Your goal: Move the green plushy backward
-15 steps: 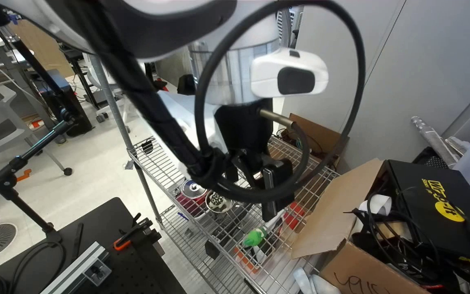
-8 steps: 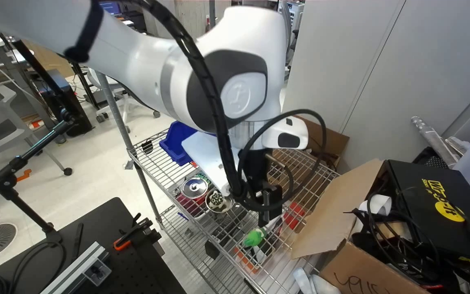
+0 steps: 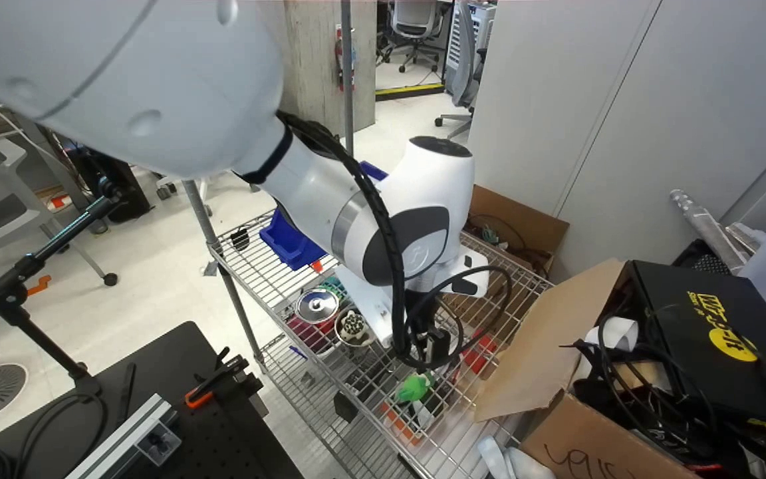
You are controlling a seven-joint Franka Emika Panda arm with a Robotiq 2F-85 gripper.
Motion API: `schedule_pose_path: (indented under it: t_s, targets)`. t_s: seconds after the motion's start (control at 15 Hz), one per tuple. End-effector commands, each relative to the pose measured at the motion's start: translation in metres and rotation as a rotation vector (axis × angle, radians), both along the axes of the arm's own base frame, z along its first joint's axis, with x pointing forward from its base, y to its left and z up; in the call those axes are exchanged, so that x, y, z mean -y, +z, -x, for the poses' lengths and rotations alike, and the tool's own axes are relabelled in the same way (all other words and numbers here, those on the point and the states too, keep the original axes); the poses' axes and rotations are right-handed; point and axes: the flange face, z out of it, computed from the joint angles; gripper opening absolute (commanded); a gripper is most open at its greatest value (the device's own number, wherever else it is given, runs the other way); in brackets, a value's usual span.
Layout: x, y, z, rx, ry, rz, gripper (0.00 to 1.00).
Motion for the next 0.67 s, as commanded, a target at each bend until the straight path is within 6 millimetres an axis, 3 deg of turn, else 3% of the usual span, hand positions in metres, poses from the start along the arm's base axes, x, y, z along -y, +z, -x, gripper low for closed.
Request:
schedule_pose_path:
  t_s: [0.0, 0.33, 0.6]
  targets:
    - [0.005, -0.034, -0.026, 0.035, -0.032, -0.004, 1.0]
    - [0.009, -0.079, -0.042, 0.036, -0.035, 0.018, 1.0]
    - [0.008, -0.102, -0.049, 0.014, -0.04, 0.033, 1.0]
